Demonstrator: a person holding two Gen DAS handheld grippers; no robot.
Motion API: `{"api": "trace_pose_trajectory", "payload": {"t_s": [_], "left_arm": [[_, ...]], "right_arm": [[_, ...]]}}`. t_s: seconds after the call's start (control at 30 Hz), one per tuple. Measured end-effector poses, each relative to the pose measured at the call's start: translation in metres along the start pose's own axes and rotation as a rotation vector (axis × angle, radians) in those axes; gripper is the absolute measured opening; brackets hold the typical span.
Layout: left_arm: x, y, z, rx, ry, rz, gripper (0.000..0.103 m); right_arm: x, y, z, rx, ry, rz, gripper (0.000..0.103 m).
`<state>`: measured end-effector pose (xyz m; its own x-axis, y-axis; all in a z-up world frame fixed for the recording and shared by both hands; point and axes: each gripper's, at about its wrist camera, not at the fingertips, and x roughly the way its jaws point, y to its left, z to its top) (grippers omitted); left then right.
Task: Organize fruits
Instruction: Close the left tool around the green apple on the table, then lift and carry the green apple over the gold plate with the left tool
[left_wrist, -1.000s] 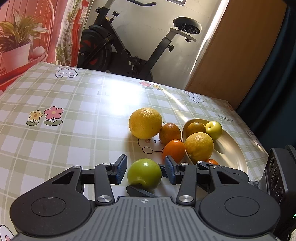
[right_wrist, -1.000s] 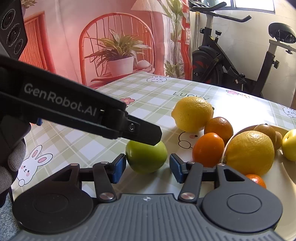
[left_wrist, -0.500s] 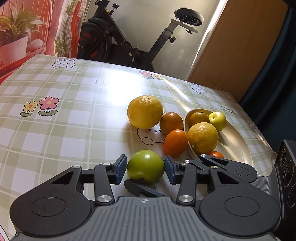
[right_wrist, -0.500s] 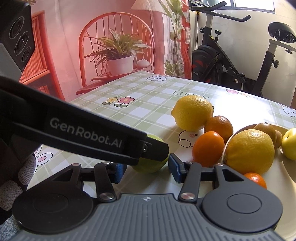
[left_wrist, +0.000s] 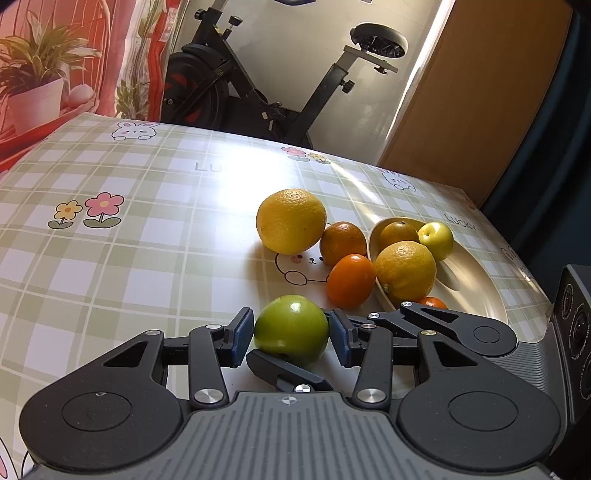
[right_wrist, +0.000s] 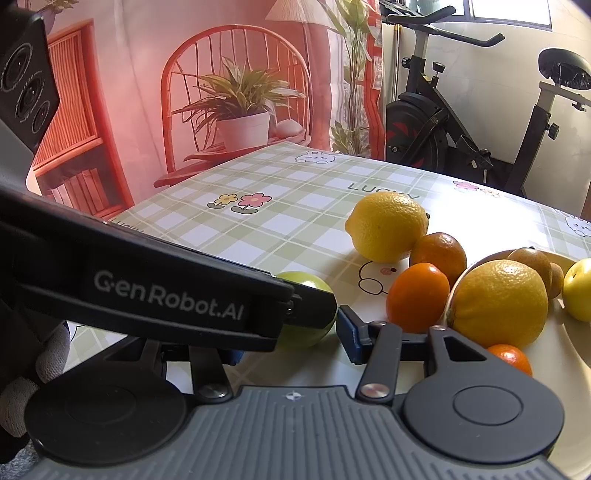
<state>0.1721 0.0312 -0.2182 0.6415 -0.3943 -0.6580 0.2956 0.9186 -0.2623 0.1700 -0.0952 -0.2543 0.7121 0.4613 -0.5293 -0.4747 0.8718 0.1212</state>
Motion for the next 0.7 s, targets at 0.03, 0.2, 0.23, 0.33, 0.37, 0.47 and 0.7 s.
{"api": "trace_pose_trajectory", "payload": {"t_s": [0.03, 0.2, 0.23, 0.33, 0.37, 0.47, 0.7], "left_arm": [[0.000, 0.000, 0.000, -0.002, -0.002, 0.001, 0.048], [-0.001, -0.001, -0.004, -0.006, -0.006, 0.002, 0.048], [-0.001, -0.001, -0.004, -0.006, -0.006, 0.002, 0.048], [-0.002, -0.003, -0.006, -0.002, -0.010, 0.010, 0.048], [-0.002, -0.004, -0.007, 0.000, -0.010, 0.013, 0.048], [-0.003, -0.007, -0.008, 0.009, -0.014, 0.027, 0.048], [-0.014, -0.011, -0.010, 0.009, -0.037, 0.042, 0.048]], "right_arm": [[0.000, 0.000, 0.000, 0.000, 0.001, 0.000, 0.052], [0.000, 0.000, 0.000, 0.003, -0.002, 0.001, 0.052], [0.000, 0.000, 0.001, 0.005, -0.003, 0.002, 0.052], [-0.001, -0.001, 0.000, 0.005, -0.006, 0.002, 0.052], [-0.001, -0.001, 0.000, 0.005, -0.007, 0.003, 0.052], [-0.003, 0.000, -0.001, 0.001, -0.013, 0.010, 0.052], [-0.013, 0.003, -0.005, -0.019, -0.062, 0.022, 0.051]]}}
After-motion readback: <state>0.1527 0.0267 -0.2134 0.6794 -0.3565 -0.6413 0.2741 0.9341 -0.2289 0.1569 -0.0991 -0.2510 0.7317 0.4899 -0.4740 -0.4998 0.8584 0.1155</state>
